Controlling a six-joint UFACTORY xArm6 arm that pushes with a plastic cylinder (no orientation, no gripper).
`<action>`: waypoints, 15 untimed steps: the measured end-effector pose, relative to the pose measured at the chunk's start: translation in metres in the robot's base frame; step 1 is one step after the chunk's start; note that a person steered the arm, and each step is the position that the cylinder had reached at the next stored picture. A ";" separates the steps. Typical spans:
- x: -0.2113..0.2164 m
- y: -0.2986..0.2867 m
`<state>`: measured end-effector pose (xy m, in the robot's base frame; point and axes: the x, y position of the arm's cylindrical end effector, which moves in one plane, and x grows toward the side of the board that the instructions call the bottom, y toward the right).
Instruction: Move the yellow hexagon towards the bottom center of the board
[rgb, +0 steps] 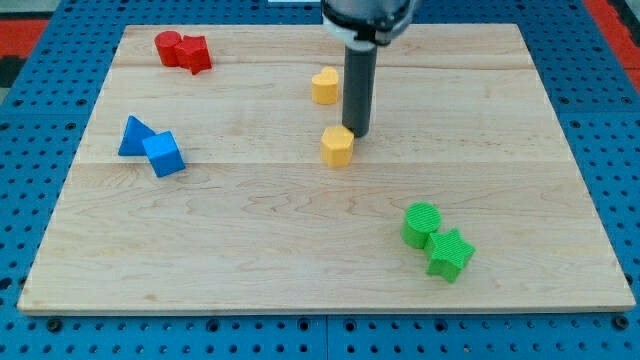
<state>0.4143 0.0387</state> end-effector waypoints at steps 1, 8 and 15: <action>0.053 0.000; 0.019 -0.154; 0.133 -0.219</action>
<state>0.5476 -0.1799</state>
